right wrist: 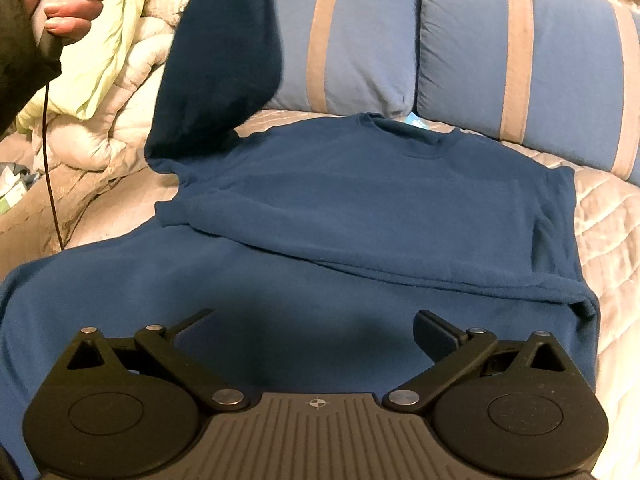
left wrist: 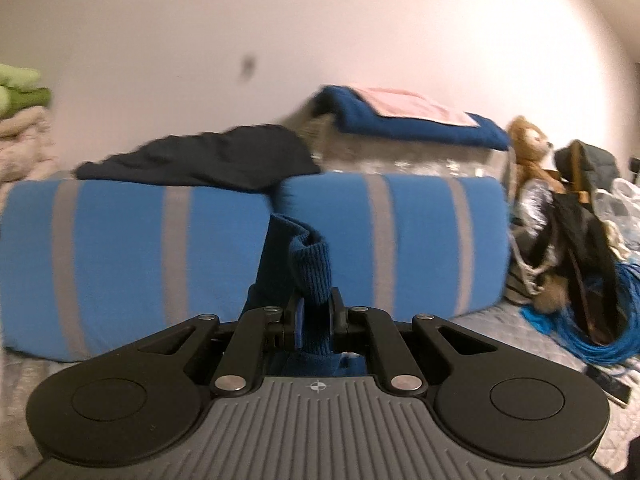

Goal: Fold clothes
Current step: 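Lay the sleeve on the sweatshirt body and open the left gripper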

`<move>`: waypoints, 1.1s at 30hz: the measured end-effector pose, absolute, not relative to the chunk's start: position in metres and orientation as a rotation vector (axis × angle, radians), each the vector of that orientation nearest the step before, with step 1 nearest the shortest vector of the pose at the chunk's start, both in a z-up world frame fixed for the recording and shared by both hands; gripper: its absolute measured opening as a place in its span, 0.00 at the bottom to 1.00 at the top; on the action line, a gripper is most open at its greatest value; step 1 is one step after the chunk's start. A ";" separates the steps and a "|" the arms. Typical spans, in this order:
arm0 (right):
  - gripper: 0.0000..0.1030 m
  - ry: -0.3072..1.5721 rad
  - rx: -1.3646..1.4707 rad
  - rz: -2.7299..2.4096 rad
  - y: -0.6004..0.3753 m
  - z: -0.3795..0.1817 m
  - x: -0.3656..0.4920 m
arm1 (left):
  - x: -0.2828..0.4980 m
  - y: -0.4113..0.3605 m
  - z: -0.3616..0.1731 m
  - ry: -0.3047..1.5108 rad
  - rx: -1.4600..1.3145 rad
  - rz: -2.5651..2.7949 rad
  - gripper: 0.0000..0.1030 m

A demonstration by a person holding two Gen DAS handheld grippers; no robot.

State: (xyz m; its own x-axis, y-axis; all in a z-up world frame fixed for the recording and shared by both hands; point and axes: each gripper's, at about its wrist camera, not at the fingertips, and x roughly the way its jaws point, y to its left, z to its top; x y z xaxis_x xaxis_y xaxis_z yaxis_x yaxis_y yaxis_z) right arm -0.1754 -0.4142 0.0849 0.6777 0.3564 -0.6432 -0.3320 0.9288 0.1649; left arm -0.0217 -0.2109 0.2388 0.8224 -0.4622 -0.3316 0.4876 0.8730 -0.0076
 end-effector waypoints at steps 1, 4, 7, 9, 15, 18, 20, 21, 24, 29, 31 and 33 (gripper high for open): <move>1.00 0.732 0.041 0.386 -0.415 0.085 -0.175 | -0.022 -0.220 0.236 0.340 0.076 -0.524 0.11; 1.00 0.733 0.050 0.379 -0.417 0.084 -0.174 | -0.025 -0.247 0.224 0.364 0.081 -0.575 0.16; 1.00 0.733 0.054 0.370 -0.417 0.084 -0.174 | -0.030 -0.266 0.213 0.386 0.084 -0.616 0.50; 1.00 0.733 0.049 0.363 -0.417 0.085 -0.174 | -0.033 -0.268 0.208 0.397 0.078 -0.629 0.69; 1.00 0.734 0.034 0.349 -0.415 0.086 -0.176 | -0.038 -0.240 0.199 0.455 0.069 -0.613 0.69; 1.00 0.736 0.029 0.345 -0.414 0.086 -0.175 | -0.042 -0.212 0.190 0.481 0.064 -0.567 0.69; 1.00 0.738 0.026 0.342 -0.414 0.086 -0.175 | -0.044 -0.192 0.184 0.498 0.060 -0.535 0.69; 1.00 0.739 0.025 0.340 -0.413 0.086 -0.175 | -0.046 -0.182 0.180 0.509 0.055 -0.518 0.69; 1.00 0.742 0.020 0.335 -0.412 0.086 -0.175 | -0.051 -0.154 0.171 0.543 0.032 -0.468 0.69; 1.00 0.750 0.010 0.336 -0.411 0.086 -0.174 | -0.067 -0.114 0.155 0.593 0.007 -0.391 0.69; 1.00 0.752 0.009 0.337 -0.411 0.086 -0.174 | -0.075 -0.103 0.148 0.611 -0.001 -0.372 0.69; 1.00 0.760 0.013 0.341 -0.412 0.086 -0.173 | -0.084 -0.093 0.142 0.628 -0.009 -0.355 0.69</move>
